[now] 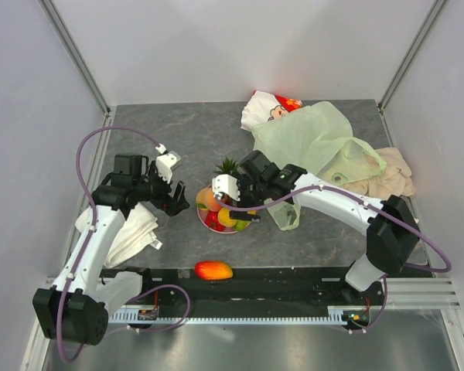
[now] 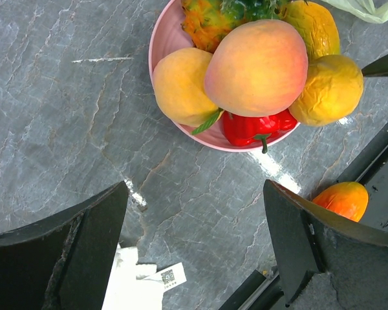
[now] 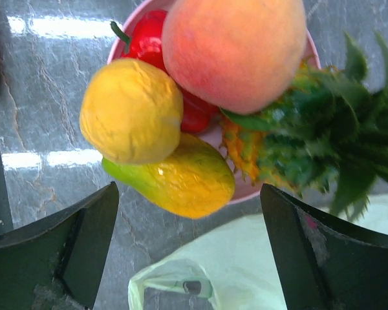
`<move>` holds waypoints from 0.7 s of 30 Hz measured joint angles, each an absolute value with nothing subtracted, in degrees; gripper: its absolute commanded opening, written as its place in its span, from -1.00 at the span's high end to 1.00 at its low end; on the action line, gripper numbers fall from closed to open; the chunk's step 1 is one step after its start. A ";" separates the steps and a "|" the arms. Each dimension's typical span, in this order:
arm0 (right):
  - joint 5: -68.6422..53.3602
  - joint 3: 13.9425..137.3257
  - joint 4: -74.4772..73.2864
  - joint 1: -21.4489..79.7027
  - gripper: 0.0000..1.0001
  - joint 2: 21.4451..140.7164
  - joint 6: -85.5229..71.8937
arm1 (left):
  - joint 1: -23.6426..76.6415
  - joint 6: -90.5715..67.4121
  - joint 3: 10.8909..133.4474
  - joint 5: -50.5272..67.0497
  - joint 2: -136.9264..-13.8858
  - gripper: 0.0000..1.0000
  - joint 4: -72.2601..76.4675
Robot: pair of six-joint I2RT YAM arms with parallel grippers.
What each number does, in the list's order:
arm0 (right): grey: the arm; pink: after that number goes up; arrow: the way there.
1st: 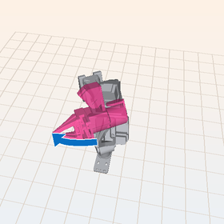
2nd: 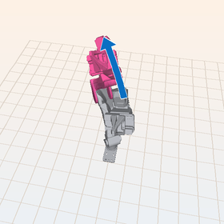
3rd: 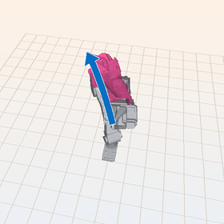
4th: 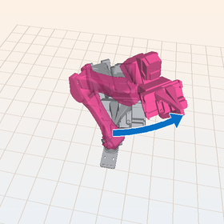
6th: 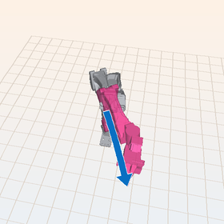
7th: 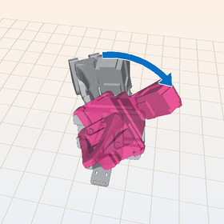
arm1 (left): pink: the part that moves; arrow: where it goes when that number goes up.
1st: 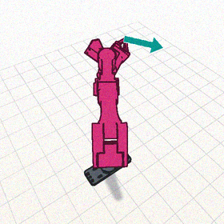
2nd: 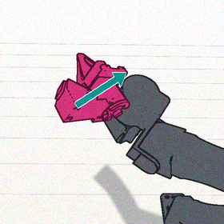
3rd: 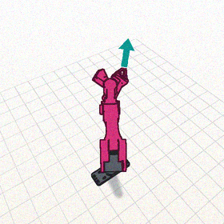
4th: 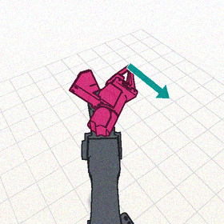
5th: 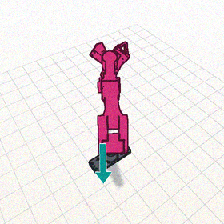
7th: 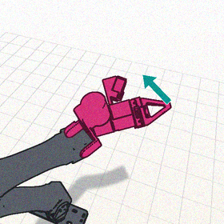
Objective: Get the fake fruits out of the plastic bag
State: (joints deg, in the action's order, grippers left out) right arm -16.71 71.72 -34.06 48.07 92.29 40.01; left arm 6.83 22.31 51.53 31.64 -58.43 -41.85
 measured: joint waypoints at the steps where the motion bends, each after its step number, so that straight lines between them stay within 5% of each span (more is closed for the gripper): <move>1: -16.51 71.66 -34.26 47.86 -0.96 91.88 39.92 | 6.83 22.31 51.53 31.64 -58.35 -0.85 -41.87; 11: -19.70 72.99 -40.27 44.77 -0.96 79.44 32.80 | 6.83 21.69 51.59 31.64 -57.06 -0.84 -41.91; 21: -25.63 75.29 -44.99 62.83 -0.95 87.31 33.19 | 6.48 11.99 53.23 28.32 -51.99 -0.89 -41.82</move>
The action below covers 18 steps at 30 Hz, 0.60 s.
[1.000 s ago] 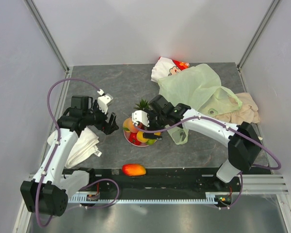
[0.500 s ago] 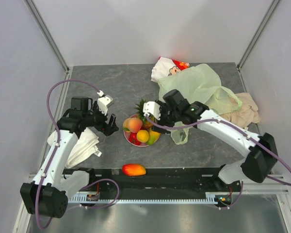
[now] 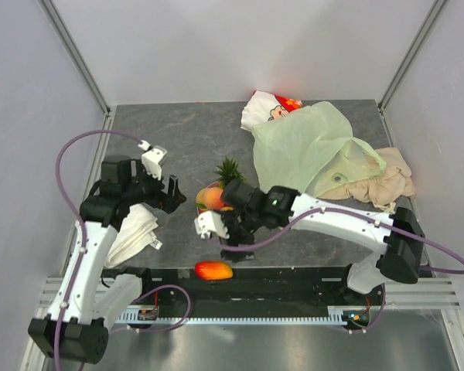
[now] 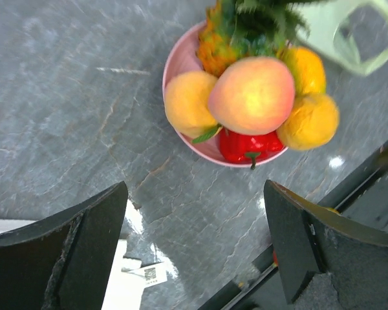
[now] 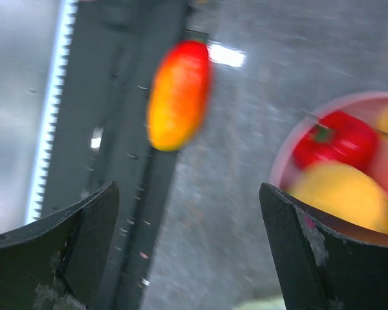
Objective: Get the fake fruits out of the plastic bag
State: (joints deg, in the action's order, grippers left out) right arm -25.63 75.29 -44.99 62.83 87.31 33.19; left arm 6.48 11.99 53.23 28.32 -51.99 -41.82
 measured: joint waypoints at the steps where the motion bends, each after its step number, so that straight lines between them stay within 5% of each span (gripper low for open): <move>1: -25.61 74.39 -44.01 64.71 -0.96 87.79 32.03 | 5.93 10.76 53.30 27.94 -50.13 -0.89 -41.82; 7: -21.98 72.82 -36.07 71.02 -0.95 93.91 21.74 | 1.91 6.13 55.53 25.34 -43.55 -0.91 -42.96; 18: -14.06 77.62 -28.77 74.26 -0.40 108.07 10.02 | -2.24 1.61 64.01 19.62 -42.09 -0.92 -43.42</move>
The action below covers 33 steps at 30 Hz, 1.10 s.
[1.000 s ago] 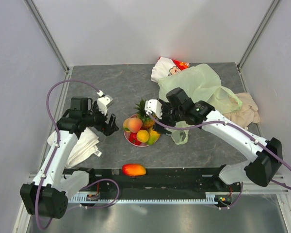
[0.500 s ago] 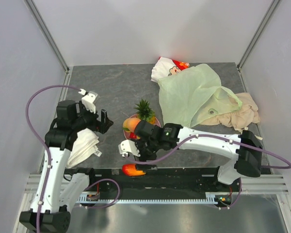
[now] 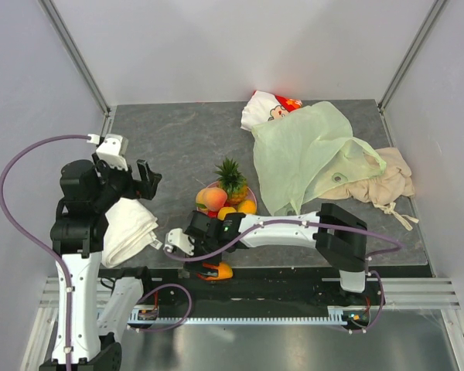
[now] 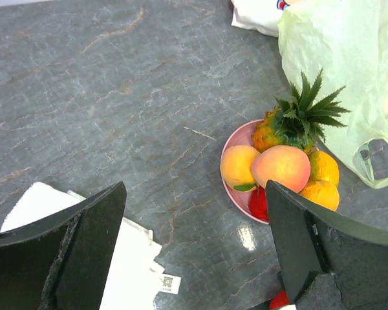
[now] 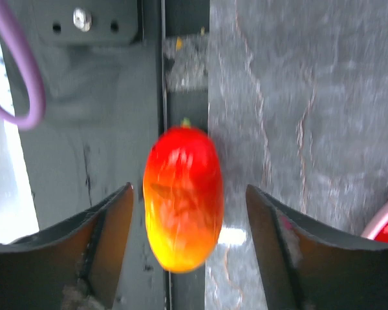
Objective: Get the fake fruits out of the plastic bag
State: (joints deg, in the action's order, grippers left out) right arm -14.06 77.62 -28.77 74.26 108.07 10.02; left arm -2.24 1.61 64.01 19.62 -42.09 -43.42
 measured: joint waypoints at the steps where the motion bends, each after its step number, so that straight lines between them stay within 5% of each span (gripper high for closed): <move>1: -13.93 78.41 -28.53 74.43 -0.33 108.79 9.65 | -2.35 1.45 64.01 19.57 -41.74 -0.92 -43.44; 7: -13.76 79.77 -28.36 75.48 -0.03 111.44 8.99 | -3.16 0.91 64.01 19.59 -40.80 -0.92 -43.44; 10: -13.98 79.94 -28.36 75.57 0.39 111.68 9.41 | -3.16 0.89 64.01 19.64 -40.88 -0.92 -43.46; 13: -14.59 80.64 -29.15 75.53 0.59 111.68 10.90 | -3.18 0.89 64.03 19.86 -41.15 -0.92 -43.46; 20: -25.85 84.18 -36.58 72.62 0.98 108.20 16.80 | -3.27 1.28 66.26 22.92 -43.92 -0.92 -43.46; 33: -41.36 95.11 -44.93 45.25 0.99 89.25 38.02 | -3.31 12.67 70.22 40.40 -50.04 -0.89 -43.46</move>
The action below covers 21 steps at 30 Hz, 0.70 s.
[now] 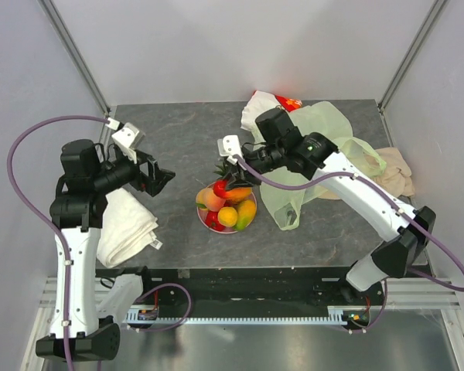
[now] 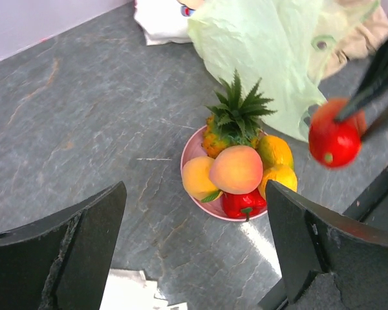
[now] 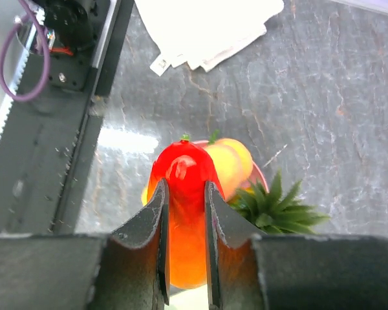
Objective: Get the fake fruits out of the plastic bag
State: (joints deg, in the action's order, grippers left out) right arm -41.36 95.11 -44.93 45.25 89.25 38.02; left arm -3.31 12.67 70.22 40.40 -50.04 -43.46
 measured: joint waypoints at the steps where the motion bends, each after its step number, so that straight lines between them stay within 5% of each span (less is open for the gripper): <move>1: -42.98 94.83 -45.15 43.66 0.98 89.34 40.01 | -3.31 14.04 70.11 41.32 -50.37 -0.89 -43.55; 8: -51.22 90.67 -47.37 34.33 0.94 93.58 50.33 | -2.81 26.28 69.38 45.23 -51.24 -0.66 -49.01; 11: -53.56 88.86 -47.75 31.53 0.93 94.21 53.76 | 1.04 29.98 68.07 44.75 -50.46 -0.32 -52.45; 13: -54.89 87.35 -47.72 30.85 0.92 94.11 56.05 | 8.03 32.10 66.67 43.83 -50.17 0.07 -54.89; 14: -55.64 86.56 -47.72 30.79 0.92 94.11 57.17 | 11.55 33.12 66.02 43.55 -50.35 0.39 -56.07; 15: -56.16 85.73 -47.66 30.81 0.90 94.11 58.08 | 13.69 33.76 65.41 43.11 -50.48 0.93 -56.90; 21: -58.74 81.93 -47.42 31.31 0.88 94.08 61.43 | 22.35 37.19 60.34 39.88 -52.14 0.96 -58.81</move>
State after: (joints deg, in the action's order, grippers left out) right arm -58.74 81.93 -47.42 31.31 94.08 61.43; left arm 22.35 37.19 60.34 39.88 -52.14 -58.81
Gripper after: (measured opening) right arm 0.251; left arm 0.025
